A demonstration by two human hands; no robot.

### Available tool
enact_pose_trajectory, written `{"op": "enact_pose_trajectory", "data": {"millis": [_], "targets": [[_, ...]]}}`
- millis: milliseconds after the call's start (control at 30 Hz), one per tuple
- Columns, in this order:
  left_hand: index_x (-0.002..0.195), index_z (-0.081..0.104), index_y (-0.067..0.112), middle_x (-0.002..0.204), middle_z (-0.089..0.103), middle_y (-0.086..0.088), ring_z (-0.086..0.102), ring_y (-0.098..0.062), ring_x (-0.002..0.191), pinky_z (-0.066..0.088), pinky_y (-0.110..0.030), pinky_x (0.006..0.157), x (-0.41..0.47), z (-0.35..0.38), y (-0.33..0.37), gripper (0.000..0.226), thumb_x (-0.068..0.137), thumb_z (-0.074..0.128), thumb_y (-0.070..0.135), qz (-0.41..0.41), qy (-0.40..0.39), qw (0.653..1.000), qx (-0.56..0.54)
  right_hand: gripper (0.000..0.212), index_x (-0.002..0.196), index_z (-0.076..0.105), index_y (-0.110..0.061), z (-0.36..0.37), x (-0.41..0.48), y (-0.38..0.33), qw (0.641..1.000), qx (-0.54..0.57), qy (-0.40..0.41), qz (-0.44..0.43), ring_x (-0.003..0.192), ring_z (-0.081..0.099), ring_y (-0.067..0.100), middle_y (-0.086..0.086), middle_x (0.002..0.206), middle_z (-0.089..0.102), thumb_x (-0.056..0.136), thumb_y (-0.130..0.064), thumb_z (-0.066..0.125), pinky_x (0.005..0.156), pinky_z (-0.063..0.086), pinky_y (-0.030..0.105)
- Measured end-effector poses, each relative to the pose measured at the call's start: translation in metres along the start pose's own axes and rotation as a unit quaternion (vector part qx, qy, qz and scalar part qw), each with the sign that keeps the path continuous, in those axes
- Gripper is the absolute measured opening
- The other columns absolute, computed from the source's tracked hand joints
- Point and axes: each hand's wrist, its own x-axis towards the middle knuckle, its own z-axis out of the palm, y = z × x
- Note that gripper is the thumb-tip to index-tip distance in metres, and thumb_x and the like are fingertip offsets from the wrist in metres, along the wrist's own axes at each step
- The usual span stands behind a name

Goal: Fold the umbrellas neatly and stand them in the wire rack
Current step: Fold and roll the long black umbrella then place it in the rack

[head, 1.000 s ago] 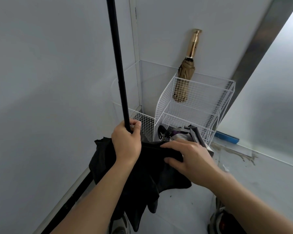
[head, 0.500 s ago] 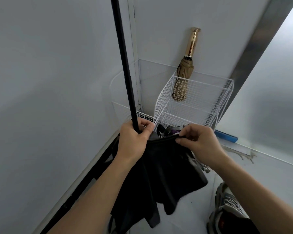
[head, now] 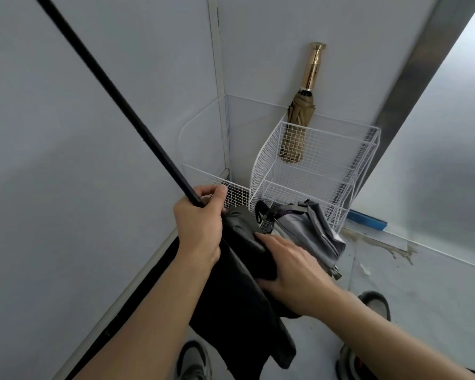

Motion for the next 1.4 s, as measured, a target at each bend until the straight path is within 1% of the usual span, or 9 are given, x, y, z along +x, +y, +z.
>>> {"op": "enact_pose_trajectory", "data": {"millis": [233,400,567,700,800,933,967,1033,1400], "targets": [[0.088,0.069,0.011,0.087,0.071,-0.014,0.065,-0.013,0.079,0.055,-0.021,0.078,-0.014,-0.014,0.029,0.018,0.075,0.074,0.022,-0.03,-0.229,0.971,-0.06,0.025,0.083,0.069,-0.017,-0.025,0.013,0.019,0.922,0.341,-0.161,0.089,0.07,0.07,0.021,0.006,0.078,0.073,0.07,0.003,0.072,0.065,0.059,0.034],[0.098,0.068,0.008,0.099,0.074,-0.017,0.07,-0.025,0.103,0.054,-0.027,0.084,-0.017,-0.02,0.035,0.021,0.078,0.073,0.012,-0.017,-0.359,0.931,-0.071,0.031,0.113,0.064,0.008,-0.036,0.006,0.02,0.888,0.386,-0.235,0.078,0.089,0.061,0.022,0.023,0.105,0.069,0.082,0.002,0.065,0.089,0.056,0.045],[0.086,0.064,0.006,0.06,0.061,-0.011,0.069,-0.029,0.068,0.055,-0.033,0.064,-0.016,-0.008,0.024,0.004,0.087,0.067,0.004,-0.037,-0.233,0.97,-0.056,0.026,0.112,0.047,-0.02,-0.045,0.009,0.01,0.903,0.369,-0.216,0.054,0.067,0.055,-0.019,-0.006,0.11,0.061,0.094,-0.013,0.064,0.081,0.044,0.004],[0.078,0.064,0.008,0.059,0.062,-0.01,0.062,-0.021,0.057,0.054,-0.033,0.059,-0.005,-0.013,0.009,0.012,0.088,0.067,0.003,0.018,-0.127,0.991,0.046,0.042,0.114,0.071,-0.017,-0.041,0.013,0.023,0.854,0.508,-0.088,0.069,0.109,0.066,0.028,0.006,0.113,0.073,0.085,-0.047,0.067,0.099,0.051,0.031],[0.077,0.065,0.014,0.06,0.065,-0.003,0.064,-0.016,0.059,0.053,-0.031,0.063,0.003,-0.017,0.004,0.013,0.088,0.068,0.008,0.073,-0.083,0.988,0.112,0.053,0.126,0.065,-0.024,-0.043,0.009,0.03,0.857,0.51,-0.068,0.013,0.116,0.064,0.024,0.009,0.122,0.069,0.086,-0.059,0.061,0.104,0.049,0.038],[0.08,0.065,0.014,0.062,0.065,-0.003,0.063,-0.015,0.059,0.054,-0.026,0.062,0.008,-0.02,0.003,0.01,0.089,0.067,0.011,0.12,-0.072,0.977,0.158,0.028,0.103,0.07,-0.033,-0.024,0.004,0.021,0.954,0.293,0.051,-0.032,0.09,0.067,0.005,-0.012,0.094,0.071,0.078,-0.041,0.08,0.084,0.051,0.026],[0.08,0.065,0.014,0.063,0.065,-0.005,0.062,-0.015,0.057,0.052,-0.024,0.059,0.008,-0.02,0.003,0.01,0.089,0.067,0.011,0.125,-0.072,0.976,0.163,0.008,0.081,0.07,-0.03,-0.023,0.005,0.018,0.953,0.284,0.097,-0.033,0.072,0.062,0.0,-0.016,0.074,0.066,0.084,-0.032,0.077,0.072,0.047,0.02],[0.079,0.065,0.016,0.063,0.062,-0.002,0.058,-0.009,0.054,0.047,-0.019,0.055,0.008,-0.02,0.002,0.011,0.09,0.067,0.012,0.133,-0.071,0.973,0.175,0.038,0.055,0.055,-0.019,-0.026,0.008,0.019,0.935,0.317,0.157,-0.017,0.05,0.041,0.001,-0.014,0.052,0.045,0.091,-0.02,0.069,0.054,0.034,0.016],[0.08,0.066,0.014,0.063,0.057,0.005,0.052,-0.004,0.056,0.045,-0.016,0.056,0.002,-0.013,0.002,0.011,0.09,0.068,0.016,0.11,-0.121,0.972,0.166,0.046,0.065,0.05,0.008,-0.035,0.009,0.011,0.895,0.386,0.222,0.004,0.052,0.039,0.012,0.005,0.056,0.041,0.097,-0.024,0.06,0.049,0.032,0.02]]}}
